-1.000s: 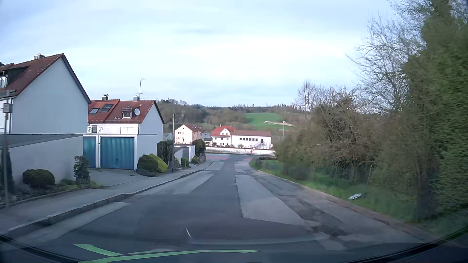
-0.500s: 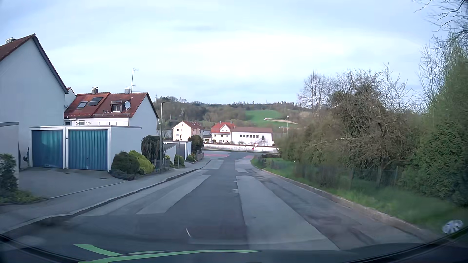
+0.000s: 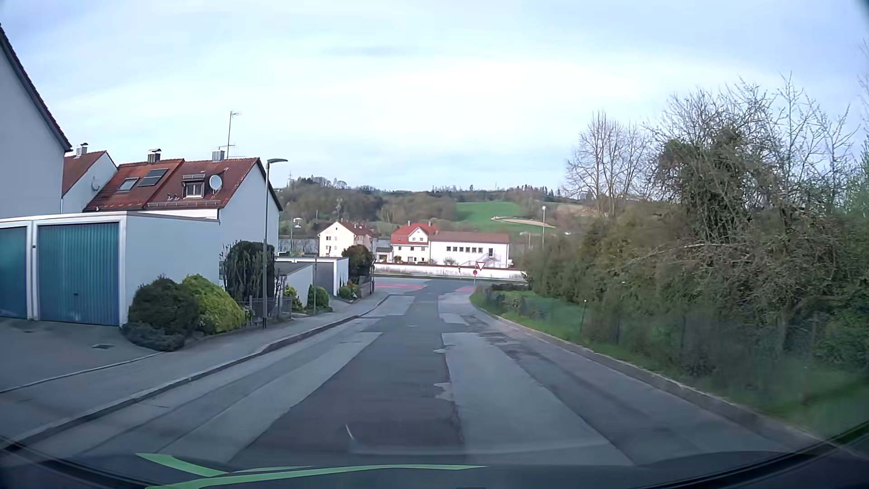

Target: Follow the waypoints while adhering to traffic rules and regulations

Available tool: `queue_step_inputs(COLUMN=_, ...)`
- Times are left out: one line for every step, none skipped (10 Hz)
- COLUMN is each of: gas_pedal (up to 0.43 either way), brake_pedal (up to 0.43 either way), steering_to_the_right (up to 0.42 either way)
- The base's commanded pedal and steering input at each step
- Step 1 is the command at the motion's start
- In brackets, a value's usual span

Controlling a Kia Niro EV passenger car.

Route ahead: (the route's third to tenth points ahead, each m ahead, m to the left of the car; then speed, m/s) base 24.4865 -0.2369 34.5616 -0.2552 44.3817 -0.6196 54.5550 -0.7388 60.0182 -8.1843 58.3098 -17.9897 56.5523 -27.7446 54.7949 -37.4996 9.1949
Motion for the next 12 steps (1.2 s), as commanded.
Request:
queue_step_inputs(gas_pedal=0.0, brake_pedal=0.098, steering_to_the_right=-0.001)
queue_step_inputs(gas_pedal=0.0, brake_pedal=0.091, steering_to_the_right=0.001)
queue_step_inputs(gas_pedal=0.0, brake_pedal=0.098, steering_to_the_right=0.005)
queue_step_inputs(gas_pedal=0.0, brake_pedal=0.116, steering_to_the_right=0.009)
queue_step_inputs(gas_pedal=0.0, brake_pedal=0.122, steering_to_the_right=0.009)
queue_step_inputs(gas_pedal=0.0, brake_pedal=0.122, steering_to_the_right=0.009)
queue_step_inputs(gas_pedal=0.0, brake_pedal=0.122, steering_to_the_right=0.01)
queue_step_inputs(gas_pedal=0.0, brake_pedal=0.122, steering_to_the_right=0.01)
queue_step_inputs(gas_pedal=0.0, brake_pedal=0.128, steering_to_the_right=0.01)
queue_step_inputs(gas_pedal=0.0, brake_pedal=0.134, steering_to_the_right=0.009)
queue_step_inputs(gas_pedal=0.0, brake_pedal=0.128, steering_to_the_right=0.008)
queue_step_inputs(gas_pedal=0.0, brake_pedal=0.152, steering_to_the_right=0.008)
